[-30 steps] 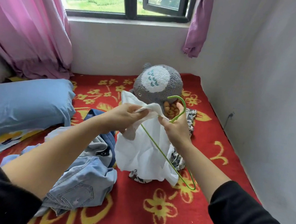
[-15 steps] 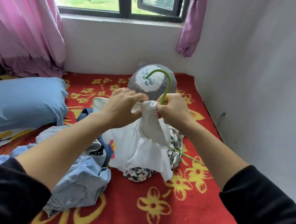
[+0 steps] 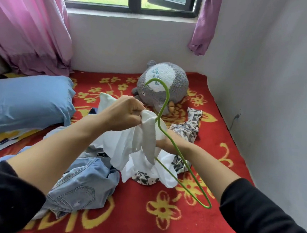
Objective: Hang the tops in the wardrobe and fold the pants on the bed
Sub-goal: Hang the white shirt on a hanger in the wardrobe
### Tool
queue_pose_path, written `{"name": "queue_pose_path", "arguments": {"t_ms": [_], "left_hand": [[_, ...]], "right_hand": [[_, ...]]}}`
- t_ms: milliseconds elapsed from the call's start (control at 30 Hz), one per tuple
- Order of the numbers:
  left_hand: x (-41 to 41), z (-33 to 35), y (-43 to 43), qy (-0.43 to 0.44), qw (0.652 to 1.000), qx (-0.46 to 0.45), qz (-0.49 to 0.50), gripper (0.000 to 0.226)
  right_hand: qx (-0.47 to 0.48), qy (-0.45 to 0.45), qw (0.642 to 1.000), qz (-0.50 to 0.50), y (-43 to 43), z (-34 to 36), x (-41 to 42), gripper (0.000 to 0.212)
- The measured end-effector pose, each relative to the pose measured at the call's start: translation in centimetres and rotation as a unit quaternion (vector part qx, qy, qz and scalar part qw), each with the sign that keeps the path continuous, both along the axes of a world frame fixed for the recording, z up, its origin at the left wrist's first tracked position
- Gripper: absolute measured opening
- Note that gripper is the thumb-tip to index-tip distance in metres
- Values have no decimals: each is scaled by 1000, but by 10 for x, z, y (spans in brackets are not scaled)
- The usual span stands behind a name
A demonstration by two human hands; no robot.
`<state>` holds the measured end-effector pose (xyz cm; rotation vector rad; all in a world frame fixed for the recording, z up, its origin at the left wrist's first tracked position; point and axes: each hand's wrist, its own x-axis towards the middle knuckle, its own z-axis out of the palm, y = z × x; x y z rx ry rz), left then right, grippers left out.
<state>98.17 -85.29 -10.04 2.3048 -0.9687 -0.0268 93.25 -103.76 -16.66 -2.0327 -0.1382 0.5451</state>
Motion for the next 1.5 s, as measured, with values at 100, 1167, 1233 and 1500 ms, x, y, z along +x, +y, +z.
{"name": "queue_pose_path", "arguments": {"t_ms": [100,1167,1233,1500], "left_hand": [[4,3,13,-33,999,26,8,22],[20,-43,58,-116,952,145,243,29],[18,-46,56,-91,959,123,237,35],[10,-45,56,-40,973,-1,229,39]], "right_hand": [[-57,-16,994,-90,-1,-13,12,27],[-287,-206,881,-314,-52,-6,31,29],[-153,-126,911,-363,-42,2,32,23],[210,-1,967,-146,9,62,13,44]]}}
